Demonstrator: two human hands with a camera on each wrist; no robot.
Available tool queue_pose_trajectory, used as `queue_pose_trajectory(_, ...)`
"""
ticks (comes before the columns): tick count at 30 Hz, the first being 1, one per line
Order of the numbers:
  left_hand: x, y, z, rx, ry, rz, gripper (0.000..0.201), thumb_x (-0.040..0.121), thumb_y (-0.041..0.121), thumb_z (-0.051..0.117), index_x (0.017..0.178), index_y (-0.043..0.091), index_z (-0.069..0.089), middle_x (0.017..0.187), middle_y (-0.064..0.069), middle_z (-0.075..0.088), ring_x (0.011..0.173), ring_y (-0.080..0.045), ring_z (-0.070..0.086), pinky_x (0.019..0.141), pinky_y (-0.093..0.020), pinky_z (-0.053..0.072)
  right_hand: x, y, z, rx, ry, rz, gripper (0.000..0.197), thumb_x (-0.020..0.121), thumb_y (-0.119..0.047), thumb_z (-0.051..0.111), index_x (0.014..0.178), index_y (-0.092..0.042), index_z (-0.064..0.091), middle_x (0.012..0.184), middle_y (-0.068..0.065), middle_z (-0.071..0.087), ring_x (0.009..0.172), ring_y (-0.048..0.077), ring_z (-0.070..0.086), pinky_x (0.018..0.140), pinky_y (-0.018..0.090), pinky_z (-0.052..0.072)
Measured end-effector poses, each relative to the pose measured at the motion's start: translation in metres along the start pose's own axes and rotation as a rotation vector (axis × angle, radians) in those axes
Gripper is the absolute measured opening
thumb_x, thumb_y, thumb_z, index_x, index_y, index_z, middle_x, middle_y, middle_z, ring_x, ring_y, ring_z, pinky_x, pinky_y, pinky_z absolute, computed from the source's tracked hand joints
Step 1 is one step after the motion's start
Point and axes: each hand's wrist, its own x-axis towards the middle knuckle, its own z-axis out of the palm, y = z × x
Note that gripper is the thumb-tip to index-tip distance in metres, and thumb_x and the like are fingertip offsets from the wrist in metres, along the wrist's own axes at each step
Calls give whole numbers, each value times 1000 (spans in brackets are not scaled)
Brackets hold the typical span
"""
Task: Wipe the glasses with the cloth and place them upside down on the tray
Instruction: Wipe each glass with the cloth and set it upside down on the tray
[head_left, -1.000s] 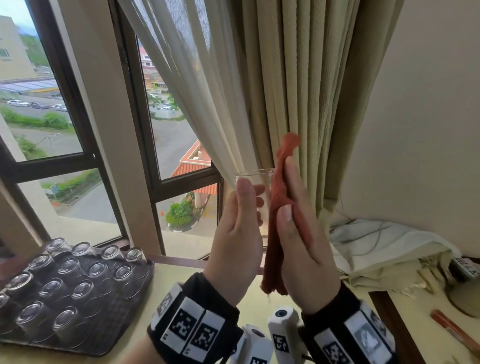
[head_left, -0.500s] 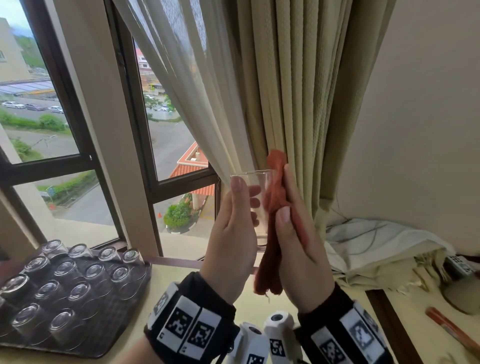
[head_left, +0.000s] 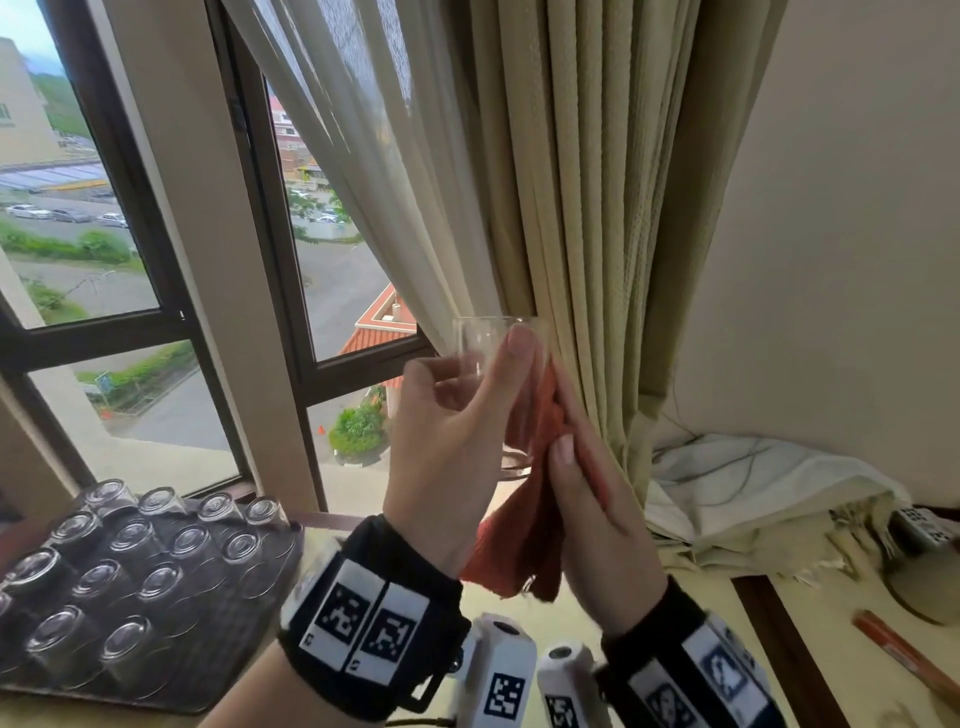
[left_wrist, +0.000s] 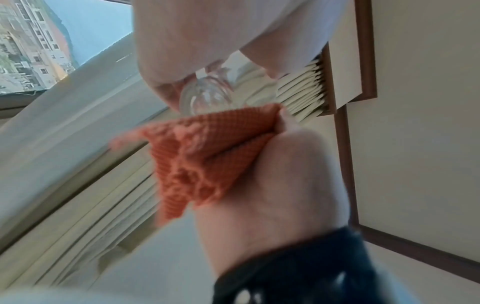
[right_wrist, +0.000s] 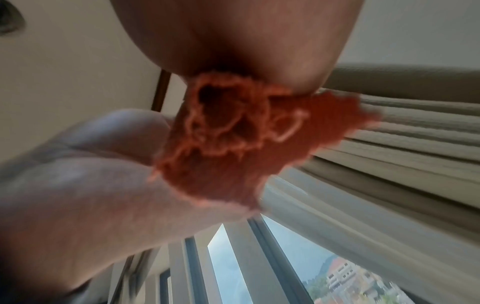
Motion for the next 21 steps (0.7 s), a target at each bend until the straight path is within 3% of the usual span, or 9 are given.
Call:
queue_pose_trajectory(3, -10, -4, 7, 6, -96, -4, 82, 78, 88, 61, 119, 18, 71, 115, -7, 76, 109, -12, 73, 102, -40, 56, 19, -12, -5, 26, 52, 6, 57, 110, -33, 39, 165, -30, 27, 167, -15, 37, 155, 4, 31, 130, 46, 23)
queue_pose_trajectory(5, -12, -8, 9, -1, -158, -13, 76, 93, 83, 41, 124, 22, 74, 119, -4, 76, 117, -12, 71, 108, -45, 53, 22, -19, -3, -40, 39, -88, 57, 111, -27, 38, 166, -25, 23, 172, -13, 28, 158, 6, 25, 131, 44, 22)
queue_pose_trajectory(7, -8, -11, 6, -19, -173, -42, 77, 98, 85, 32, 125, 27, 76, 125, -4, 77, 125, -25, 70, 110, -54, 51, 15, -21, 2, -156, -7, -203, 55, 113, -21, 38, 165, -18, 22, 175, -7, 19, 161, 11, 16, 131, 40, 19)
queue_pose_trajectory(11, 1, -7, -5, -51, -137, -93, 83, 92, 90, 36, 119, 24, 79, 123, -8, 78, 121, -31, 72, 110, -59, 51, -11, -1, 9, -309, -75, -260, 56, 111, -14, 42, 164, -10, 25, 176, -1, 14, 163, 21, 9, 132, 37, 13)
queue_pose_trajectory(13, 3, -4, -7, -19, -83, -75, 82, 87, 92, 38, 114, 27, 81, 117, -2, 77, 115, -25, 71, 110, -57, 52, -22, 11, 10, -262, -82, -209, 56, 112, -14, 42, 164, -14, 22, 177, -2, 11, 163, 18, 9, 130, 26, 13)
queue_pose_trajectory(15, 1, -5, -8, 10, -65, -39, 81, 85, 90, 36, 114, 28, 80, 107, 4, 72, 105, -19, 67, 110, -53, 52, -25, 12, 11, -173, -60, -131, 55, 113, -23, 41, 164, -24, 20, 175, -13, 17, 161, 11, 16, 127, 20, 17)
queue_pose_trajectory(17, -2, -6, -5, 35, -62, -2, 83, 83, 91, 35, 115, 27, 78, 101, 9, 71, 101, -13, 65, 107, -49, 53, -16, 6, 11, -57, -13, -27, 54, 112, -30, 38, 164, -29, 23, 167, -26, 31, 153, 9, 33, 126, 32, 26)
queue_pose_trajectory(19, -8, -7, 0, 56, -87, 34, 78, 89, 87, 33, 113, 27, 77, 98, 13, 74, 98, -6, 68, 100, -40, 54, -1, -3, 6, 15, 39, 21, 53, 112, -31, 36, 165, -27, 27, 162, -25, 40, 148, 10, 42, 127, 47, 30)
queue_pose_trajectory(21, -12, -10, 6, 43, -101, 32, 73, 94, 81, 33, 112, 27, 78, 101, 11, 77, 97, -6, 69, 98, -37, 52, 12, -12, 3, 9, 67, 15, 56, 110, -32, 37, 165, -29, 27, 165, -20, 40, 153, 3, 35, 130, 44, 27)
